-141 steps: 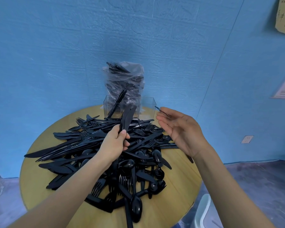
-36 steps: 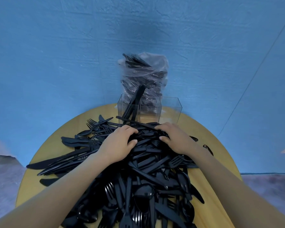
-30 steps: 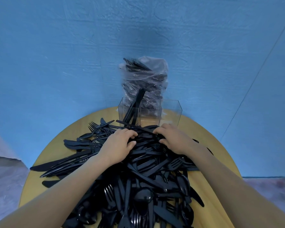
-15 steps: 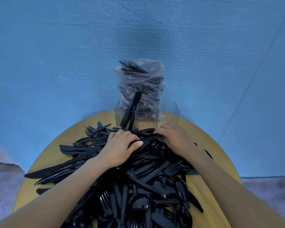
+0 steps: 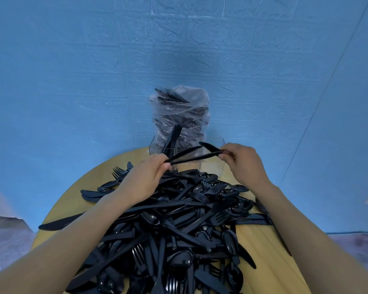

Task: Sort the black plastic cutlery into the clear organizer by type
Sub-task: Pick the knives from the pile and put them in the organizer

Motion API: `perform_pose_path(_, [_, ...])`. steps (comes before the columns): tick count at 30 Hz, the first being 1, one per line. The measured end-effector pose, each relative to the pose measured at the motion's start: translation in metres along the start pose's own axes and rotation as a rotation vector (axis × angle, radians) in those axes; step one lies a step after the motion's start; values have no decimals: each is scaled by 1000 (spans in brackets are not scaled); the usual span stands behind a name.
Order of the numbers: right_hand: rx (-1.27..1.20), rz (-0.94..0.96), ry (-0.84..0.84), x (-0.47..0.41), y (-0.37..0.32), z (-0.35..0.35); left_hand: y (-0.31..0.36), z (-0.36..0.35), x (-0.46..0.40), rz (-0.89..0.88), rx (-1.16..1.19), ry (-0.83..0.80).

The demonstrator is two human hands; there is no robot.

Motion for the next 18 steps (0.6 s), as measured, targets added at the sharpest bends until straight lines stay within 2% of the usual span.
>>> perform_pose_path(3, [-172, -132, 29, 0, 5, 14, 1, 16, 4, 56, 104, 93])
perform_pose_path(6, [-496, -312, 13, 8, 14, 17, -1, 23, 9, 159, 263, 173])
perform_pose_path(10, [-967, -473, -137, 29, -1, -4, 8, 16, 15, 255, 546, 213])
perform_pose_path(13, [-1232, -540, -174, 45, -20, -15, 21, 9, 21, 265, 627, 217])
perform_pose_path(15, [-1356, -554, -153, 50, -28, -18, 28, 3, 25, 261, 659, 198])
perform_pose_path(18, [-1413, -572, -112, 56, -32, -18, 36, -4, 29, 271, 698, 180])
Point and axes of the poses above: each hand's wrist, its own x-axis away from the middle knuckle, its own z-axis out of the back of the hand, y = z × x, the point moved 10 cm from there along -x, towards the middle knuckle, and after that the axes turned 10 degrees about -z, right-handed, at the moved point
